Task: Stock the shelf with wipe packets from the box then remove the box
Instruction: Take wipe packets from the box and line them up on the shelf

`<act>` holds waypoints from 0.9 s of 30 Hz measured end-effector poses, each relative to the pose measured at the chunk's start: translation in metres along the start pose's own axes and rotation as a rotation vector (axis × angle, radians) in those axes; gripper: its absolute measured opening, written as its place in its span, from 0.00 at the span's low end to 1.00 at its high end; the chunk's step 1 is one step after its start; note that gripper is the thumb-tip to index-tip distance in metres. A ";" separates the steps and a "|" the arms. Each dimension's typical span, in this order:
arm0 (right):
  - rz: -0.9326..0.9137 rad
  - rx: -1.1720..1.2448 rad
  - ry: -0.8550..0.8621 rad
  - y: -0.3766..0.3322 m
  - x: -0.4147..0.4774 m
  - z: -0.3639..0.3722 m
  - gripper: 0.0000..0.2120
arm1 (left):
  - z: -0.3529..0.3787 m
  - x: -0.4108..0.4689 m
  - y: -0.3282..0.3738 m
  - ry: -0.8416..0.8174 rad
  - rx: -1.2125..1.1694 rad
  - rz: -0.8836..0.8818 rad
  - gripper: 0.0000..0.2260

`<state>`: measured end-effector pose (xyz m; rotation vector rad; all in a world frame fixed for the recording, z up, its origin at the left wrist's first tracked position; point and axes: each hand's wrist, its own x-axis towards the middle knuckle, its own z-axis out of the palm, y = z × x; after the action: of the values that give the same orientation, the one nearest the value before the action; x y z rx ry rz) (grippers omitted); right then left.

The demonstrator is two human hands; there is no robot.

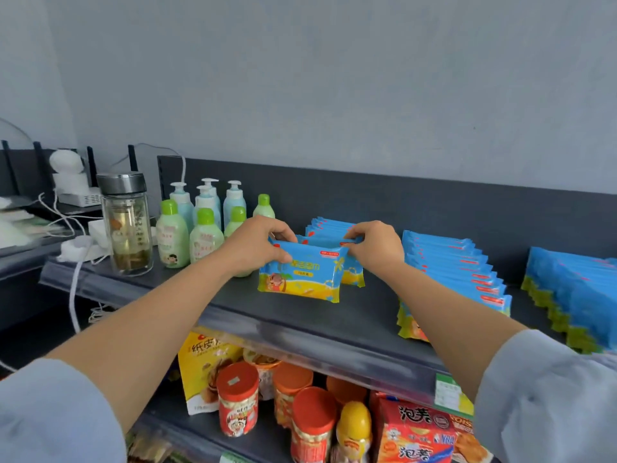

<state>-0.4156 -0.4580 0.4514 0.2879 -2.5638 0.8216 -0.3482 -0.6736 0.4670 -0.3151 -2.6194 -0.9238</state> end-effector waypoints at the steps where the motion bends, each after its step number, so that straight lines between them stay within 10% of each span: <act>1: 0.013 -0.009 -0.011 0.001 0.004 0.003 0.08 | 0.002 0.005 -0.005 -0.009 -0.011 0.007 0.11; 27: 0.018 -0.237 -0.132 0.016 0.036 0.008 0.20 | 0.062 0.072 -0.038 -0.035 0.368 0.269 0.22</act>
<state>-0.4553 -0.4518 0.4544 0.2530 -2.7575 0.5122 -0.4412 -0.6562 0.4281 -0.5696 -2.6240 -0.3434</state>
